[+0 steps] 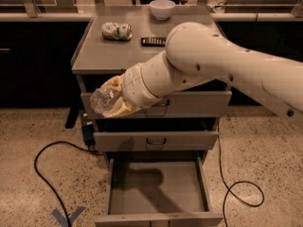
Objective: Place water bottle into bottom drawer
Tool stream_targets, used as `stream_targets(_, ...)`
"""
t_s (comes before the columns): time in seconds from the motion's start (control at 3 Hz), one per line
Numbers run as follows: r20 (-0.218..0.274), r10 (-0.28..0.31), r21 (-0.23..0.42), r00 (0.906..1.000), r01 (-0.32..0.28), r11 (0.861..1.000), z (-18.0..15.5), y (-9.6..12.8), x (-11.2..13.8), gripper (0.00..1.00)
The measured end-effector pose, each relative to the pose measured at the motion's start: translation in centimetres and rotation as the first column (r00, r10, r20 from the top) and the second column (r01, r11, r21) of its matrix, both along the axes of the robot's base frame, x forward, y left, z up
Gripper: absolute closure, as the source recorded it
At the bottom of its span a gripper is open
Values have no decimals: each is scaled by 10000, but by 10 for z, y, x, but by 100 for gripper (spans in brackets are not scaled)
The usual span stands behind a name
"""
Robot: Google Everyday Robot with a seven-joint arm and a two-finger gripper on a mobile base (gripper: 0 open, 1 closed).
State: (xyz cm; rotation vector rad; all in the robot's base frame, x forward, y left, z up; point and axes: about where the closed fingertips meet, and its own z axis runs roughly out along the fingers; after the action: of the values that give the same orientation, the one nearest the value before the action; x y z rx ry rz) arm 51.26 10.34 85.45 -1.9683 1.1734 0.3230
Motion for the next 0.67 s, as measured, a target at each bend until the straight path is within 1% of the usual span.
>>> stream_targets(0.33, -521, -234, 294, 9984, 249, 9993, -21, 0, -24, 100)
stream_targets(0.67, -521, -233, 294, 9984, 249, 9993, -21, 0, -24, 100)
